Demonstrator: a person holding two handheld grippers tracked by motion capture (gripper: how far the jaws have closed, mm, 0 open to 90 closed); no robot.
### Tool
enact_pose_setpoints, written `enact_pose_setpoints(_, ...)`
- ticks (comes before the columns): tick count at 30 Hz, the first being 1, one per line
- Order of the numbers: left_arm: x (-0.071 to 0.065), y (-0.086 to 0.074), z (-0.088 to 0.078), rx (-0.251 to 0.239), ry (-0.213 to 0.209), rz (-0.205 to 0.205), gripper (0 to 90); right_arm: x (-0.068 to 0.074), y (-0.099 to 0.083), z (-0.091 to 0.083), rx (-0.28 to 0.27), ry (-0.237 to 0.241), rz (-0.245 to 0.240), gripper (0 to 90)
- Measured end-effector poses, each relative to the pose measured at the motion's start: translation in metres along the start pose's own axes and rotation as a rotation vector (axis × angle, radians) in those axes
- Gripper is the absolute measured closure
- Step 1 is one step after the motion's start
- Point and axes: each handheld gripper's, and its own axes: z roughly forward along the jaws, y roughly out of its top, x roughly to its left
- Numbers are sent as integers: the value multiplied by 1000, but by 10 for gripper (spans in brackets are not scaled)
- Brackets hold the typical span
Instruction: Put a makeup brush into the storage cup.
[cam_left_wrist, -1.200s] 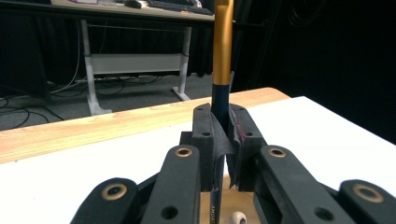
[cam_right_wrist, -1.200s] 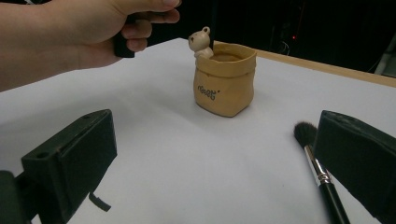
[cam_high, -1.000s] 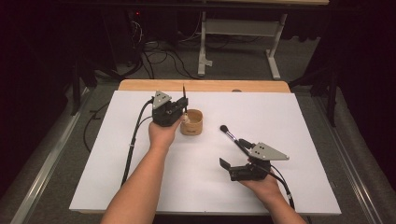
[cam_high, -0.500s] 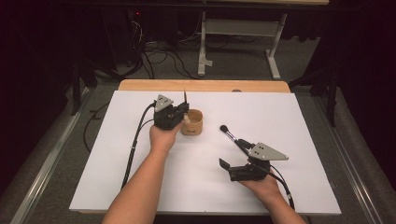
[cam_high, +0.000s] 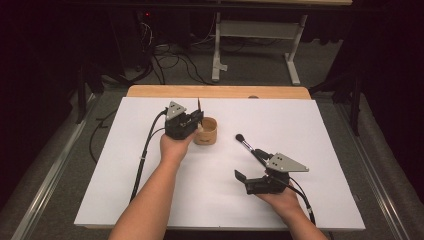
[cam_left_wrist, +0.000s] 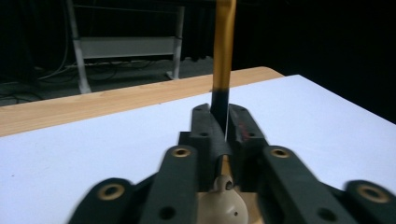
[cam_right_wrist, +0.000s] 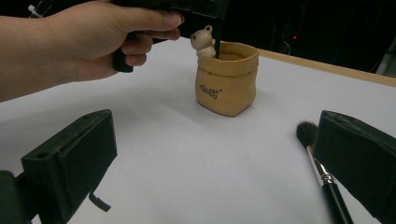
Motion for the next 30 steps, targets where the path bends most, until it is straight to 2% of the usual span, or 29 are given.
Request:
enact_pose_setpoints(3,2,0,-1,13,4,-10,582,0,0,0,-1,1,0,11)
enact_pose_setpoints(6,2,0,-1,23,12,-4,504,1,0,0,0,2,1,11)
enact_pose_setpoints(13,0,2,-5,15,9,10,438,1,0,1,-3,2,-3,11)
enact_pose_setpoints(22,-5,3,-10,43,14,20,320,2,0,0,-8,0,-5,11)
enact_pose_setpoints(30,-6,3,-16,42,24,6,203,2,0,-1,-3,-1,-10,11)
